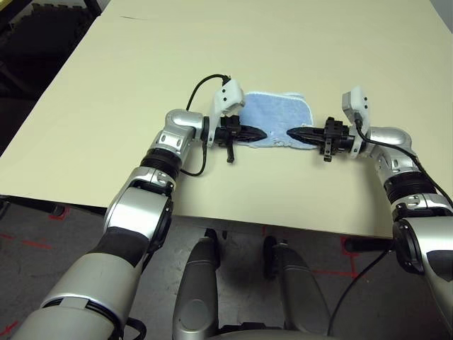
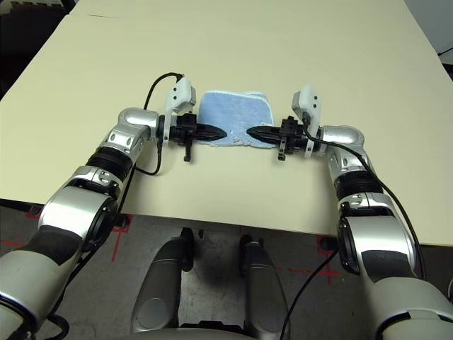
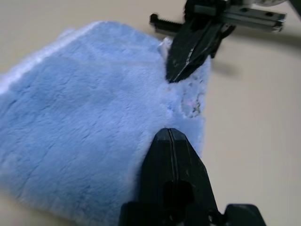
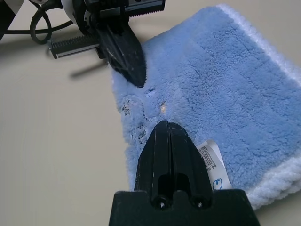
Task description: Fold the towel and set it aside.
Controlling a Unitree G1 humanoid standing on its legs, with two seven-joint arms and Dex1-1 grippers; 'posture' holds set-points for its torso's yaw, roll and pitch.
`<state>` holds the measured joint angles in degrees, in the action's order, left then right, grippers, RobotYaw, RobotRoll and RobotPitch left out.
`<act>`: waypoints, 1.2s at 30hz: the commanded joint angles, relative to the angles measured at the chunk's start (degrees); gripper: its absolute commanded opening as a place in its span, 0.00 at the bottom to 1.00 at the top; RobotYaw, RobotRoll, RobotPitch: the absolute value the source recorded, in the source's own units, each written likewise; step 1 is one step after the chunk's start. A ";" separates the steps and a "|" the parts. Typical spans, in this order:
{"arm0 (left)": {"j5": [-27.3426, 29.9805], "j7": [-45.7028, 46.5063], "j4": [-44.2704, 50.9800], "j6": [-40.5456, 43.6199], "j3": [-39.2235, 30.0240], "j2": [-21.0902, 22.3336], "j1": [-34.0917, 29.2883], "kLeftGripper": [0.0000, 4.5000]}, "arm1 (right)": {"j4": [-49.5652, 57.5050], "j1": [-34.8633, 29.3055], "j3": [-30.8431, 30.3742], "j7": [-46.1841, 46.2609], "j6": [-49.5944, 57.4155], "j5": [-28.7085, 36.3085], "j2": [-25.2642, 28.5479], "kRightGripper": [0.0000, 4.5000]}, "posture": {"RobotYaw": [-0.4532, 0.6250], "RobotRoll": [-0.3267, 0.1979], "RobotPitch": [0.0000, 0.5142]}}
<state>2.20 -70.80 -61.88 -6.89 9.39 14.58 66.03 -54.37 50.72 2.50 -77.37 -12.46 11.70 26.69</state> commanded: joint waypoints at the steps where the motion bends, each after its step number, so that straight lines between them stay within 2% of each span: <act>1: -2.73 1.69 -3.23 -0.42 0.40 1.68 0.31 0.01 | -2.59 -0.05 -0.53 0.00 -0.36 -1.25 0.33 0.00 | 0.47 0.62 0.52; 5: -0.95 -0.50 -2.98 -0.49 -1.26 2.62 2.11 0.01 | -2.18 2.33 1.46 -2.63 1.46 1.35 1.38 0.00 | 0.48 0.62 0.52; 8: 3.84 -4.97 -0.97 3.05 -5.18 2.61 4.26 0.01 | -0.25 4.87 3.95 -3.54 5.68 4.56 2.21 0.00 | 0.48 0.62 0.52; 13: 6.86 -6.81 0.64 5.81 -9.20 2.93 6.60 0.01 | 0.29 8.34 7.02 1.30 10.27 6.85 1.50 0.00 | 0.47 0.62 0.52; 17: 6.40 -0.82 -0.73 6.36 -10.64 1.20 7.65 0.01 | -0.51 9.38 4.85 11.88 7.23 2.44 -2.65 0.00 | 0.48 0.62 0.52; 25: 3.55 13.62 -4.79 6.03 -10.79 -2.14 6.51 0.01 | -6.74 11.06 3.52 21.02 3.52 -1.88 -6.50 0.00 | 0.48 0.62 0.54; 36: 1.88 14.76 -5.69 4.99 -9.54 -2.28 3.49 0.01 | -11.73 11.43 2.42 27.10 1.19 -6.09 -6.39 0.00 | 0.48 0.62 0.56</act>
<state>5.43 -56.47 -66.35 -1.24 -1.03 12.61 70.59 -64.65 63.04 5.53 -50.81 -10.86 6.94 19.70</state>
